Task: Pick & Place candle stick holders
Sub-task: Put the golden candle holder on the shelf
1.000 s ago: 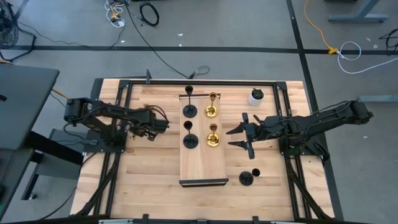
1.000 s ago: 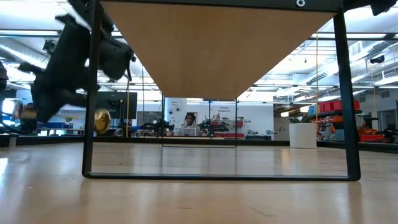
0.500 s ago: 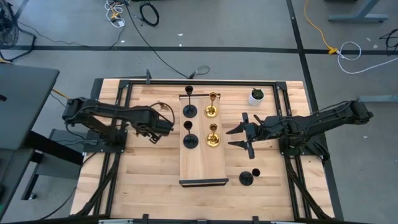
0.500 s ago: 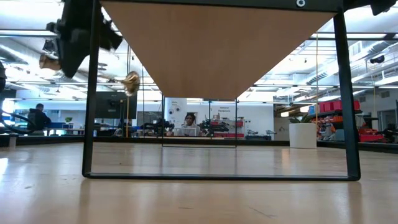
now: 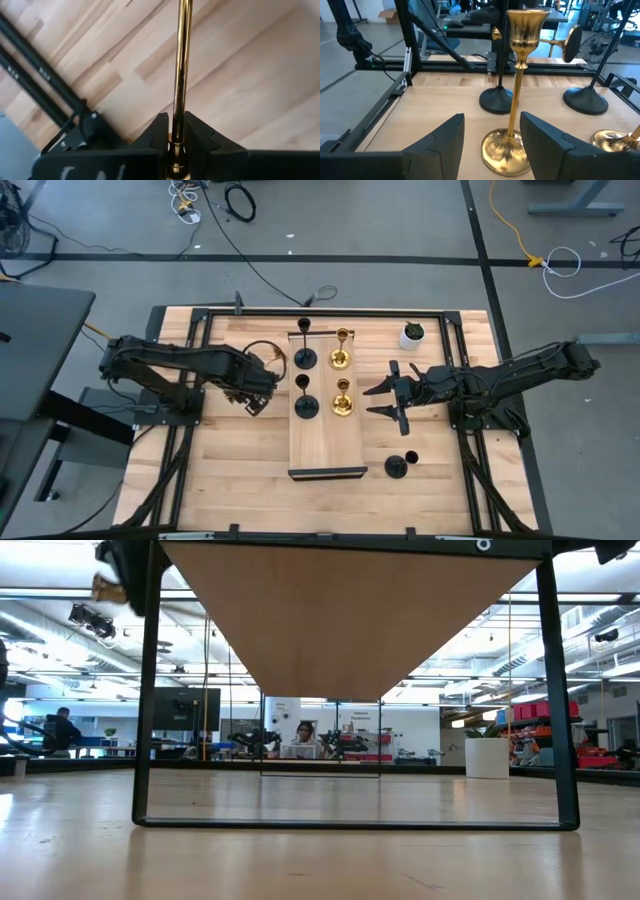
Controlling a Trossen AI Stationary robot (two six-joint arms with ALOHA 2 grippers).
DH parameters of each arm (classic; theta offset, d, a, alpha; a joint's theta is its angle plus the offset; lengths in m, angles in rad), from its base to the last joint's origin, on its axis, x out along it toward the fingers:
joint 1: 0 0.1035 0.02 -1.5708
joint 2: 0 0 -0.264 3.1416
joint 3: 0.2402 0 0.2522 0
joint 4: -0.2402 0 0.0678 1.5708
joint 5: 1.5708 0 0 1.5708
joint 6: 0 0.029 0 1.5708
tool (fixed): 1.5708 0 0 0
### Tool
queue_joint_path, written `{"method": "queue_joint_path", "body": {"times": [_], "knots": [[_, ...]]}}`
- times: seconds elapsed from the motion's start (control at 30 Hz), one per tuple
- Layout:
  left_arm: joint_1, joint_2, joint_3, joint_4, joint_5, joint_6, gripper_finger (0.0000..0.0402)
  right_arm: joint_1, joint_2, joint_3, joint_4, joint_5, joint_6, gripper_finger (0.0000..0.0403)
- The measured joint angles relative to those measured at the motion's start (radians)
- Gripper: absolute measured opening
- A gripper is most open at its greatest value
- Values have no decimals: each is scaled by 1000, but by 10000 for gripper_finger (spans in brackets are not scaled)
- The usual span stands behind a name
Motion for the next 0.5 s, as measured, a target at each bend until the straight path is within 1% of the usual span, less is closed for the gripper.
{"method": "queue_joint_path", "body": {"times": [0.3,0.5], "knots": [[-49,-14,216,-1,-76,1,35,0,0,0,27,0,19,191],[-88,-37,338,0,-118,10,35,0,0,0,60,0,19,191]]}}
